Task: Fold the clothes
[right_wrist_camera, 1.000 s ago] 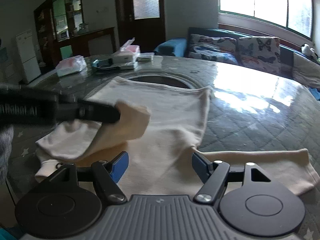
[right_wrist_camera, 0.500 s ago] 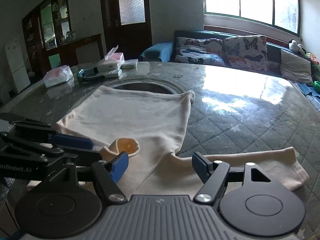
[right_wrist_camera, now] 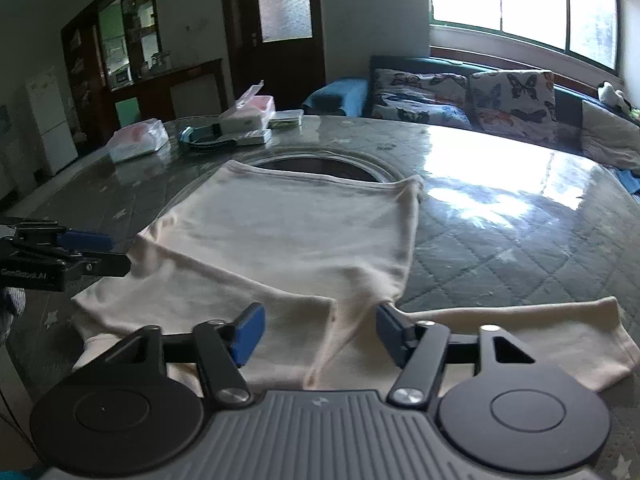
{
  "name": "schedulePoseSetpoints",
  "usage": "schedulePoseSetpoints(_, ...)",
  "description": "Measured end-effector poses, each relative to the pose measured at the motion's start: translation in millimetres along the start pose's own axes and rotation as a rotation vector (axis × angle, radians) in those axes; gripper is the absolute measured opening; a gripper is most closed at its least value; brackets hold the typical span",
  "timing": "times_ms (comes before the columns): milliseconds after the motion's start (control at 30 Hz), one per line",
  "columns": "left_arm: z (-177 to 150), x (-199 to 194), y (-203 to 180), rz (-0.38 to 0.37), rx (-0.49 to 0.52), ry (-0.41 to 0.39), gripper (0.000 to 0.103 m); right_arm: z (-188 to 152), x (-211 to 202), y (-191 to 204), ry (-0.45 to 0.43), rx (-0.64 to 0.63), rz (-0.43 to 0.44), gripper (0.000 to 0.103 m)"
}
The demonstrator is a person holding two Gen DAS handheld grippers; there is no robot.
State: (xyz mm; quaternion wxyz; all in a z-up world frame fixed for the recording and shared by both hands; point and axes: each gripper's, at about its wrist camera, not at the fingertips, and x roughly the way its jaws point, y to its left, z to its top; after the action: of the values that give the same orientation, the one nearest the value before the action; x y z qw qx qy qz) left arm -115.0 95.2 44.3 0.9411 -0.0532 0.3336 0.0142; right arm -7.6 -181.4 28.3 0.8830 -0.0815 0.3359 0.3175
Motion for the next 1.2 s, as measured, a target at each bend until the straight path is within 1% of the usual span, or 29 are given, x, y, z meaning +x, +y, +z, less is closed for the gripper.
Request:
schedulePoseSetpoints(133,-9.9,3.9,8.9,0.071,0.024,0.005,0.056,2.7,4.2,10.6,-0.003,-0.017,0.030,0.056)
schedulePoseSetpoints(167,-11.7,5.9,10.1,0.087,0.029,0.008,0.053,3.8,5.8,14.9,-0.004,-0.028,0.036,0.056)
schedulePoseSetpoints(233,-13.6,8.1,15.2,0.108,0.025,0.013,0.045,4.9,8.0,20.0,-0.002,-0.040,0.045,0.056)
schedulePoseSetpoints(267,-14.2,8.9,18.2,0.117,0.021,0.015,0.043,5.2,10.0,22.8,0.001,-0.048,0.050,0.055)
schedulePoseSetpoints(333,-13.7,9.7,22.4,0.157,0.028,0.015,0.034,5.1,13.1,27.2,0.008,-0.059,0.056,0.055)
schedulePoseSetpoints(467,-9.7,5.1,27.6,0.178,0.025,0.004,0.034,2.2,19.7,30.2,0.035,-0.069,0.060,0.055)
schedulePoseSetpoints(500,-8.0,2.8,27.4,0.172,0.026,-0.006,0.034,2.3,18.7,30.3,0.033,-0.070,0.062,0.055)
schedulePoseSetpoints(567,-2.4,-3.6,22.9,0.123,0.034,-0.040,0.033,3.7,16.9,30.2,0.026,-0.068,0.067,0.055)
schedulePoseSetpoints(633,3.2,-4.4,14.4,0.054,0.043,-0.052,0.039,5.5,16.5,30.3,0.024,-0.067,0.070,0.055)
schedulePoseSetpoints(667,4.7,-2.9,10.8,0.037,0.050,-0.054,0.039,5.8,17.3,31.1,0.026,-0.069,0.071,0.055)
schedulePoseSetpoints(900,5.7,19.4,-5.2,0.045,0.111,-0.037,0.037,0.8,19.7,43.4,0.050,-0.101,0.113,0.056)
schedulePoseSetpoints(933,5.9,22.5,-7.5,0.046,0.120,-0.034,0.028,0.1,19.5,44.6,0.051,-0.106,0.115,0.056)
schedulePoseSetpoints(1000,5.8,28.0,-10.8,0.049,0.133,-0.032,0.012,-1.6,18.3,46.4,0.055,-0.112,0.120,0.056)
schedulePoseSetpoints(1033,5.1,28.9,-10.1,0.051,0.133,-0.035,0.008,-2.4,17.6,47.1,0.057,-0.113,0.123,0.056)
schedulePoseSetpoints(1133,3.8,30.0,-5.3,0.063,0.122,-0.049,0.002,-5.0,16.1,49.6,0.063,-0.119,0.130,0.056)
schedulePoseSetpoints(1200,4.7,25.3,3.4,0.056,0.077,-0.059,0.002,-7.3,12.9,51.8,0.063,-0.132,0.135,0.056)
